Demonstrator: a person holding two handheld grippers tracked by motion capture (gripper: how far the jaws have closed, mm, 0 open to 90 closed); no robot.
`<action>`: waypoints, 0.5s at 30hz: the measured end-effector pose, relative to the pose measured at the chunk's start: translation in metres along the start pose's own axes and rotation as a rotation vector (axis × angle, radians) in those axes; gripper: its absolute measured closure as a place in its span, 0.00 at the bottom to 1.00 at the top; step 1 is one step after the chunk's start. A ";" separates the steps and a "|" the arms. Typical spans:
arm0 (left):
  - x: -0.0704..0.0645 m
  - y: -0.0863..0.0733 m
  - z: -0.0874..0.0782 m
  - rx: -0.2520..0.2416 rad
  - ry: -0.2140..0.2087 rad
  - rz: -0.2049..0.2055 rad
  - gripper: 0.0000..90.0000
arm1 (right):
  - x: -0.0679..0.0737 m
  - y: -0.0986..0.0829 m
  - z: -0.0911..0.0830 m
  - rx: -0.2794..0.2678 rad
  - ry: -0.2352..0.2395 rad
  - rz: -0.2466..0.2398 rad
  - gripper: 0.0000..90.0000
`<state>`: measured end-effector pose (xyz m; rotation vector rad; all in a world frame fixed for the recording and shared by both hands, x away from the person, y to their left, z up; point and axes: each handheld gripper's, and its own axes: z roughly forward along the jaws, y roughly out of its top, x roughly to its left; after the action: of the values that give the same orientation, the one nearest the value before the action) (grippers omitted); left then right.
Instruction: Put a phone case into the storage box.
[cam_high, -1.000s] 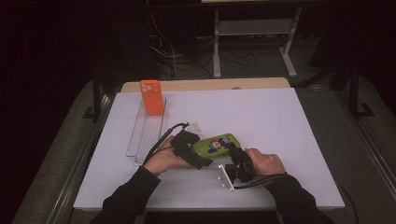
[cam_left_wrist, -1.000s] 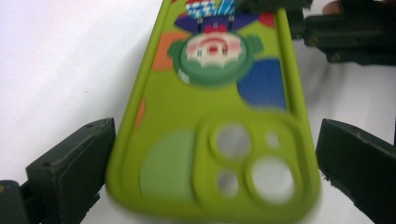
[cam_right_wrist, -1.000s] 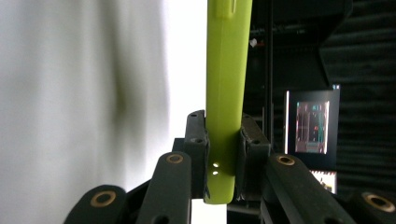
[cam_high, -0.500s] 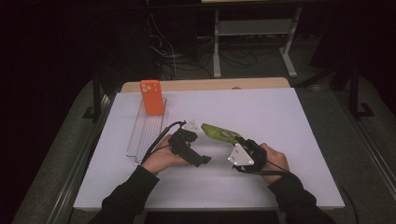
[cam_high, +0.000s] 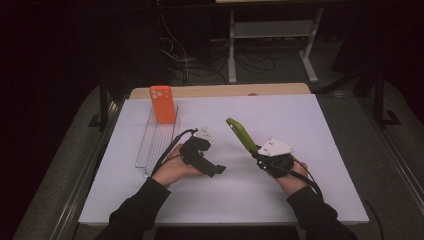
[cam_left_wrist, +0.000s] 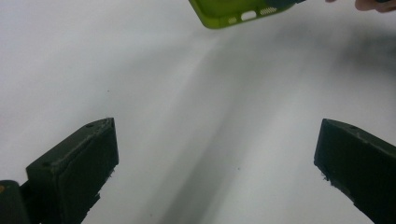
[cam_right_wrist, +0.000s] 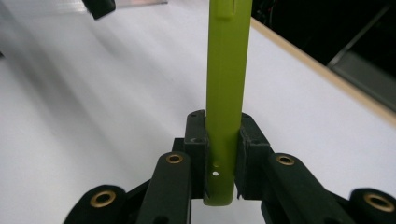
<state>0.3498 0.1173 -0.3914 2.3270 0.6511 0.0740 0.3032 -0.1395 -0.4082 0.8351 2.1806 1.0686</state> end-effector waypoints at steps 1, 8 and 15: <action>-0.001 0.000 0.000 -0.008 0.001 -0.014 0.00 | -0.002 -0.001 0.000 0.006 0.018 0.038 0.85; 0.001 -0.001 0.001 -0.025 0.006 -0.038 0.00 | -0.010 -0.003 0.001 -0.019 0.095 0.174 0.85; 0.001 -0.001 0.001 -0.028 0.010 -0.048 0.00 | -0.015 -0.004 0.002 -0.031 0.152 0.295 0.85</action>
<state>0.3508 0.1181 -0.3932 2.2843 0.7063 0.0728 0.3133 -0.1521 -0.4093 1.1190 2.2036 1.3439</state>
